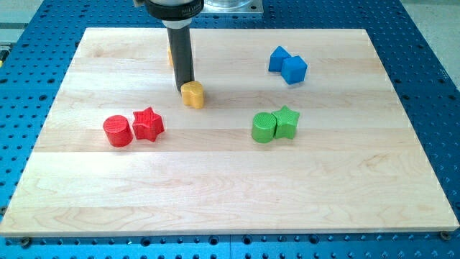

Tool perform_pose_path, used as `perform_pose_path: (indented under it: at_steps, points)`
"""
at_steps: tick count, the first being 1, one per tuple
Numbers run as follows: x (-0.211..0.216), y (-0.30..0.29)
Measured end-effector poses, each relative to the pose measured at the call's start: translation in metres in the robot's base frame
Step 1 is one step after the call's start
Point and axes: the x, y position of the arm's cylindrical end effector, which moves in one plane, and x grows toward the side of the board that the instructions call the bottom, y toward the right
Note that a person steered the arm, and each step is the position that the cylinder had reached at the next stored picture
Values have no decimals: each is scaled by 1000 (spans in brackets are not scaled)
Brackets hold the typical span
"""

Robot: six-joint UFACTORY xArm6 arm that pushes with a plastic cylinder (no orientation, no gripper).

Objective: Slightly push hexagon downwards

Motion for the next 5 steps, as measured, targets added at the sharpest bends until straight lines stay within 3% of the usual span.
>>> perform_pose_path:
  at_steps: [2,3,4,5]
  points:
    - [-96,42]
    - [-118,-3]
    - [-109,-39]
    - [-94,-25]
